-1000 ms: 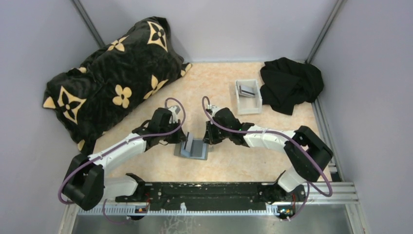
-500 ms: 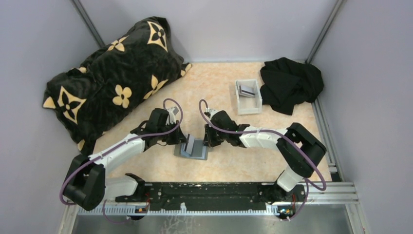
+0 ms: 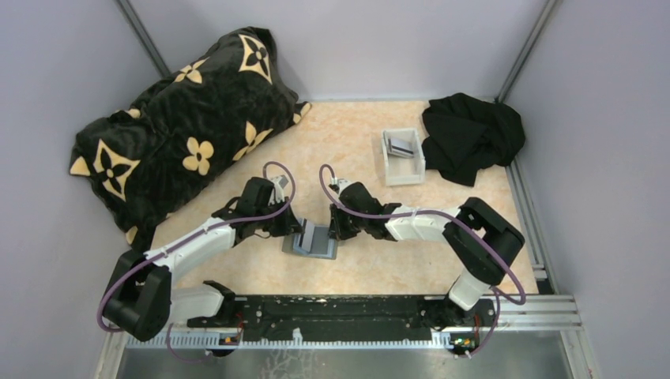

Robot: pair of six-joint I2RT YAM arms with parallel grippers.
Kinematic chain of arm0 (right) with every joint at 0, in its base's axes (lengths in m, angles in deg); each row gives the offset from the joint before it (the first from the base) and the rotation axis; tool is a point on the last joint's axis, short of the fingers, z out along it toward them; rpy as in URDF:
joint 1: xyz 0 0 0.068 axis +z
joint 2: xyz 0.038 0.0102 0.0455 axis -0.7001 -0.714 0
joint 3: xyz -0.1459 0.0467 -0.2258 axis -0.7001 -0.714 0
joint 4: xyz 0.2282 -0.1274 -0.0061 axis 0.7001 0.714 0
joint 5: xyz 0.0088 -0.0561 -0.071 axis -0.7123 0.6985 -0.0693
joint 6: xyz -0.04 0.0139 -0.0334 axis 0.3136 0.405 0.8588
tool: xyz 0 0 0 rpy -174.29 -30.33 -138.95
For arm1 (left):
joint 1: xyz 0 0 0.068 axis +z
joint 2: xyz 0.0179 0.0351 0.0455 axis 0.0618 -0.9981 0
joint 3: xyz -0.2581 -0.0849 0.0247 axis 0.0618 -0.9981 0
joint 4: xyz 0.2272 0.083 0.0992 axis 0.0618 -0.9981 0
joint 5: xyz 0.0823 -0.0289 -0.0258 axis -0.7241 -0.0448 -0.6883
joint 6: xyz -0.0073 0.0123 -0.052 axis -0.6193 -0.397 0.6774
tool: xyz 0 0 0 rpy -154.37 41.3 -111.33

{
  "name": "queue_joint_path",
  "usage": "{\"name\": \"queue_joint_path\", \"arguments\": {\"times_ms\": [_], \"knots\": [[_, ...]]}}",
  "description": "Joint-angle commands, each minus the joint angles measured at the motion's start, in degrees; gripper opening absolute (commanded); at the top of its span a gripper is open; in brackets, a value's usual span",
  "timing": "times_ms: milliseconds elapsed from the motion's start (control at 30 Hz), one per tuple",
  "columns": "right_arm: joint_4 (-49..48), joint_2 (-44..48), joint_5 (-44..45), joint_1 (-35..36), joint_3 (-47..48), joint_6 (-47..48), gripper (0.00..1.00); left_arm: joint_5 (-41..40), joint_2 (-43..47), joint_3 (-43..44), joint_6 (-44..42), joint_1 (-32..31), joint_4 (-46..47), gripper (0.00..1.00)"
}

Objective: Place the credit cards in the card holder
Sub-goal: Insert the credit card into the card holder.

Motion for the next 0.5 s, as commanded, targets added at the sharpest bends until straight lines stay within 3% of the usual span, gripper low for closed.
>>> {"name": "queue_joint_path", "arguments": {"times_ms": [0,467], "knots": [[-2.73,-1.06,1.15,0.89,-0.21,-0.6,0.0,-1.95,0.32,-0.84,1.62,0.35,-0.21,0.0],[-3.69,-4.03,0.93,0.89,-0.77,-1.11,0.0,-0.59,-0.14,-3.0,3.76,0.13,2.65,0.0]]}}
